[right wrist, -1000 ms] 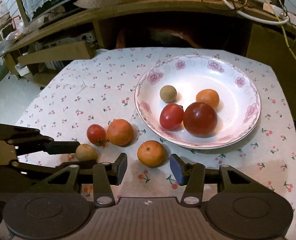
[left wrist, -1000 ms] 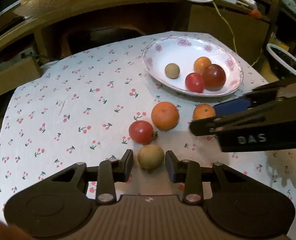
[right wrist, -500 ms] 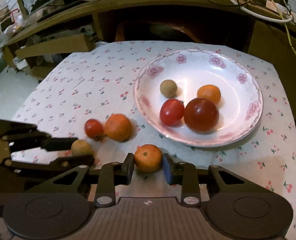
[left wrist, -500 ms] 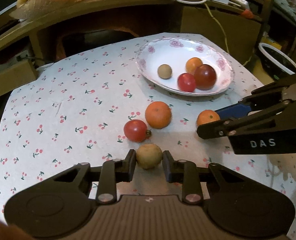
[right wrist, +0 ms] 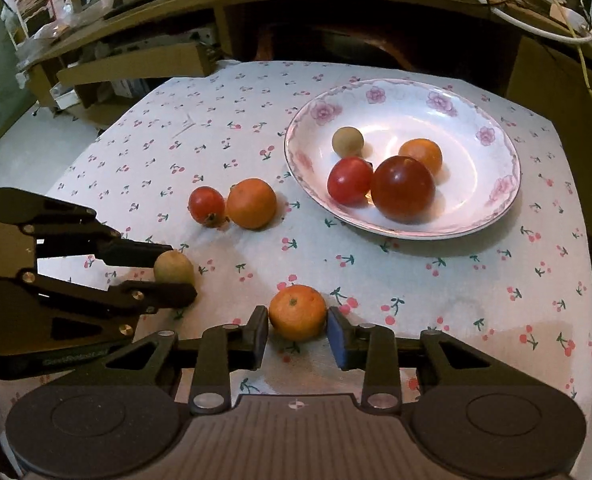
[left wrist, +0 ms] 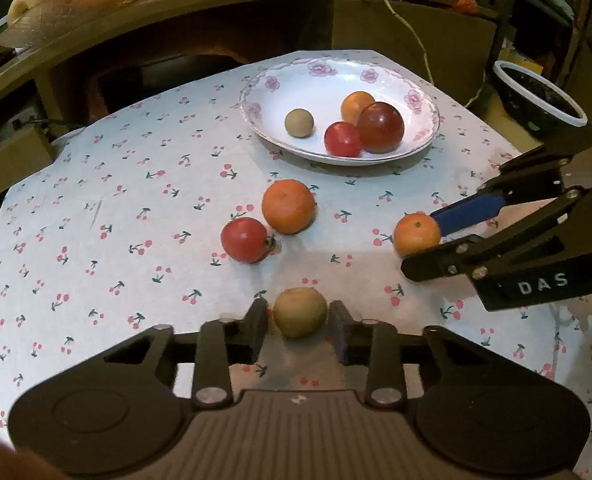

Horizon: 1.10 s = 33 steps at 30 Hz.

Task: Organize fruits
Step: 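Carry the tan fruit and the mandarin over the white bowl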

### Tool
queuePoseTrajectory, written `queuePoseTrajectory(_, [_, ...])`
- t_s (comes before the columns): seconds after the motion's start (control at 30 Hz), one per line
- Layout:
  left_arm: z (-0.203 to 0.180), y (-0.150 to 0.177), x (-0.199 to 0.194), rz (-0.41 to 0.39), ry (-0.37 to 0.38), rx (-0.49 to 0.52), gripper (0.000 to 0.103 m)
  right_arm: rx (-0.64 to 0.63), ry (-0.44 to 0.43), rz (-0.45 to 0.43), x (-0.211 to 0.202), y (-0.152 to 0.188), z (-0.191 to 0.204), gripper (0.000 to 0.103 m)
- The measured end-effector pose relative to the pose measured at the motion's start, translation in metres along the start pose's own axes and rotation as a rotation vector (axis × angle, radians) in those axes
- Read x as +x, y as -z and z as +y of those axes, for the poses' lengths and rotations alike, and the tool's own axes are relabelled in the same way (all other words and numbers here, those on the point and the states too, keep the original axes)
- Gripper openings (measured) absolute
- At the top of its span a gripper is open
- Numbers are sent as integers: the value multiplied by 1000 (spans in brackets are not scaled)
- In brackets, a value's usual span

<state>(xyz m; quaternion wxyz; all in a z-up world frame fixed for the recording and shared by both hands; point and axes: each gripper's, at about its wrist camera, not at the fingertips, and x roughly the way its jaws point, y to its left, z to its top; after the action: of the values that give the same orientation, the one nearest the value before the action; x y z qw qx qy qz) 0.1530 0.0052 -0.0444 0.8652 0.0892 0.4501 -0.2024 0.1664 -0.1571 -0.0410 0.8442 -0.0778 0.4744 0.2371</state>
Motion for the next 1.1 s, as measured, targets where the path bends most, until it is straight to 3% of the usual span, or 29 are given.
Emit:
queuePoseTrajectory(0.1, [1, 0, 1, -3, -4, 0, 46, -4, 0, -7, -1, 1, -1, 47])
queuePoseTrajectory(0.5, [1, 2, 1, -9, -2, -7, 46, -10, 4, -17, 2, -1, 1, 49])
queuePoseTrajectory(0.6, [2, 0, 1, -3, 23, -19, 35, -7, 6, -13, 2, -1, 2, 49])
queuePoseTrajectory(0.73, [-2, -1, 1, 2, 23, -4, 34, 8, 15, -6, 2, -3, 1, 32])
queuePoseTrajectory(1.1, [-5, -18, -6, -50, 24, -22, 34, 29, 4, -31, -7, -8, 1, 31])
